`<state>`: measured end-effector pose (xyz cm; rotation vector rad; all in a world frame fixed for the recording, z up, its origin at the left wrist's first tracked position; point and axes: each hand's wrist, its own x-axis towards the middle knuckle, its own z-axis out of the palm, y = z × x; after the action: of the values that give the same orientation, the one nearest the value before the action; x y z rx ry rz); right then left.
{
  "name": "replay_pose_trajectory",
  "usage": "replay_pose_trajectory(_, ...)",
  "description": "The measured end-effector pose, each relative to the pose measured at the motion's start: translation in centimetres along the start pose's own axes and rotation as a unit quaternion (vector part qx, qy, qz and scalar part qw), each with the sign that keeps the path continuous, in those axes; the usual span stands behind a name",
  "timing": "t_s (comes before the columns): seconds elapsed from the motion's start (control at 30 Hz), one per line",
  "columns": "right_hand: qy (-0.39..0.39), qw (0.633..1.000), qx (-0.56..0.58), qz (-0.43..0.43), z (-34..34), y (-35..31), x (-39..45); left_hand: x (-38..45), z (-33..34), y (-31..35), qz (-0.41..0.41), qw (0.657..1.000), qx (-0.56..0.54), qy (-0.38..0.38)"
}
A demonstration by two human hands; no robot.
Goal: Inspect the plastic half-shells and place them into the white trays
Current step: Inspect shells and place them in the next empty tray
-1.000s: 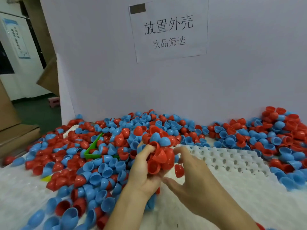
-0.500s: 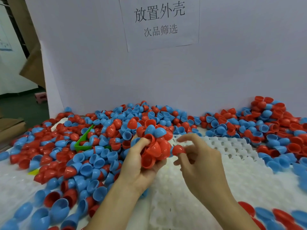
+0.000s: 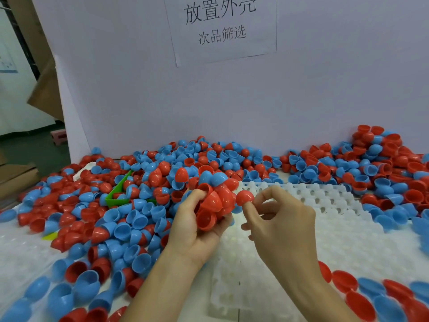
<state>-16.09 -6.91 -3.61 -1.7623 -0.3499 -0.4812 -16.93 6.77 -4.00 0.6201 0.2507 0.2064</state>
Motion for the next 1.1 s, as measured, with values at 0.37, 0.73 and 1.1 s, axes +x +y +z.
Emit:
replay_pose_trajectory(0.37,-0.118,0.99,-0.027,-0.069,0.0,0.3,-0.1,-0.8,0.3,-0.1,-0.017,0.999,0.015,-0.046)
replay_pose_trajectory(0.73,-0.042,0.997,-0.045,-0.054,0.0,1.1,0.4,-0.8,0.7,-0.2,-0.041,0.999,0.008,-0.035)
replay_pose_trajectory(1.1,-0.049,0.988,-0.096,-0.114,0.1,1.2,0.3,-0.8,0.6,0.1,-0.006,0.999,-0.013,0.03)
